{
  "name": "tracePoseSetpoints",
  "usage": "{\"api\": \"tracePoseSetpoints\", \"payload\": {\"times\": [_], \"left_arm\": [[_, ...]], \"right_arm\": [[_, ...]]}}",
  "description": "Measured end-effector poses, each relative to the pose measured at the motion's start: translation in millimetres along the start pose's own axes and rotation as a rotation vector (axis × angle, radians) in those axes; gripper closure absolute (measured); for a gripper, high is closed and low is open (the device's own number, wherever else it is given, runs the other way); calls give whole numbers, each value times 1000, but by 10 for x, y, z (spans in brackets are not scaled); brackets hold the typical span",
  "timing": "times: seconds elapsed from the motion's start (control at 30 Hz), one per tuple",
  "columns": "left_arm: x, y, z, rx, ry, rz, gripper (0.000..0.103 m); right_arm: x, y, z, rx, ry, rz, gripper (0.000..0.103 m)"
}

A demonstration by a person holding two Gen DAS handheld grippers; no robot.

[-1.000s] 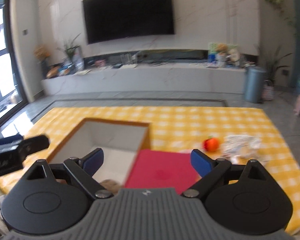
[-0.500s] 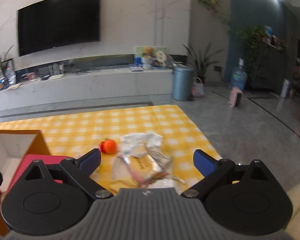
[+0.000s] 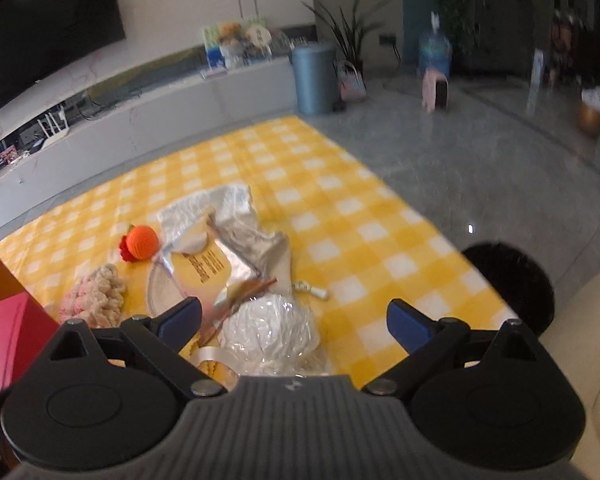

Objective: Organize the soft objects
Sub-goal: 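Move both tools back over the pile of soft items, then grasp the clear plastic bag with the right tool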

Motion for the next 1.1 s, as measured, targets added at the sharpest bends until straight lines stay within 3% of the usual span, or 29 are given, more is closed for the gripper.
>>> {"api": "tracePoseSetpoints", "payload": {"times": [0.13, 0.23, 0.43, 0.7, 0.83, 1.0, 1.1], "left_arm": [[-166, 137, -82, -29, 11, 4, 15], [-264, 201, -106, -57, -1, 49, 15], [-266, 277, -27, -94, -18, 68, 15], [-368, 325, -44, -127, -10, 138, 14], [-428, 332, -117, -151, 4, 165, 14], [-472, 365, -286, -139, -28, 200, 14], [-557, 365, -407, -137, -61, 229, 14]], "right_arm": [[-204, -56, -35, -26, -23, 65, 6], [-296, -98, -52, -49, -22, 106, 6], [-430, -172, -41, -78, 17, 165, 7], [-618, -324, 72, 29, -65, 253, 10], [-574, -302, 35, -17, -26, 233, 30], [-398, -221, -86, -96, -10, 156, 35], [-238, -161, -198, -119, -64, 94, 35]]}}
Point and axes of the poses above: each gripper's, at about its wrist camera, not at the fingertips, and x roughly against the way its jaws point, z to its left, y to its top, the point moved 8 cm from there along -x, roughly the way its jaws point, and after that the axes turned 11 degrees about y, right-handed, at the moved point
